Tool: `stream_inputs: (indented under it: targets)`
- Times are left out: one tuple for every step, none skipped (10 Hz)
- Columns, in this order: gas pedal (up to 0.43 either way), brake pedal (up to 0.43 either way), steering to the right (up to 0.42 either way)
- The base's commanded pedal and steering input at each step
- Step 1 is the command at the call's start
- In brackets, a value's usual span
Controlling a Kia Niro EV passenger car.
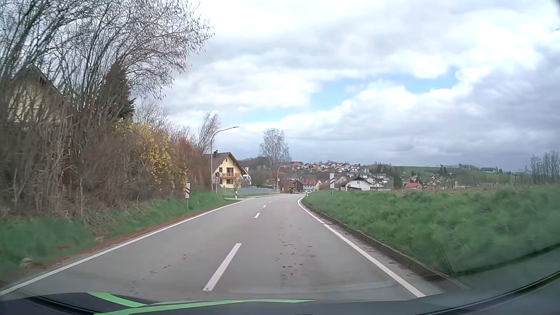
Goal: Follow the waypoints while adhering to traffic rules and regulations
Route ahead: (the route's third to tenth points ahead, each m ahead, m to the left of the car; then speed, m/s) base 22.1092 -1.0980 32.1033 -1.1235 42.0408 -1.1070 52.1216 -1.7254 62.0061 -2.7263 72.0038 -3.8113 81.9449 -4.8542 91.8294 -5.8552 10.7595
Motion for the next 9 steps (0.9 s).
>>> stream_inputs:
  targets:
    - [0.000,0.000,0.005]
    - [0.000,0.000,0.005]
    - [0.000,0.000,0.005]
    - [0.000,0.000,0.005]
    - [0.000,0.000,0.005]
    - [0.000,0.000,0.005]
    - [0.000,0.000,0.004]
    - [0.000,0.000,0.004]
    - [0.000,0.000,0.004]
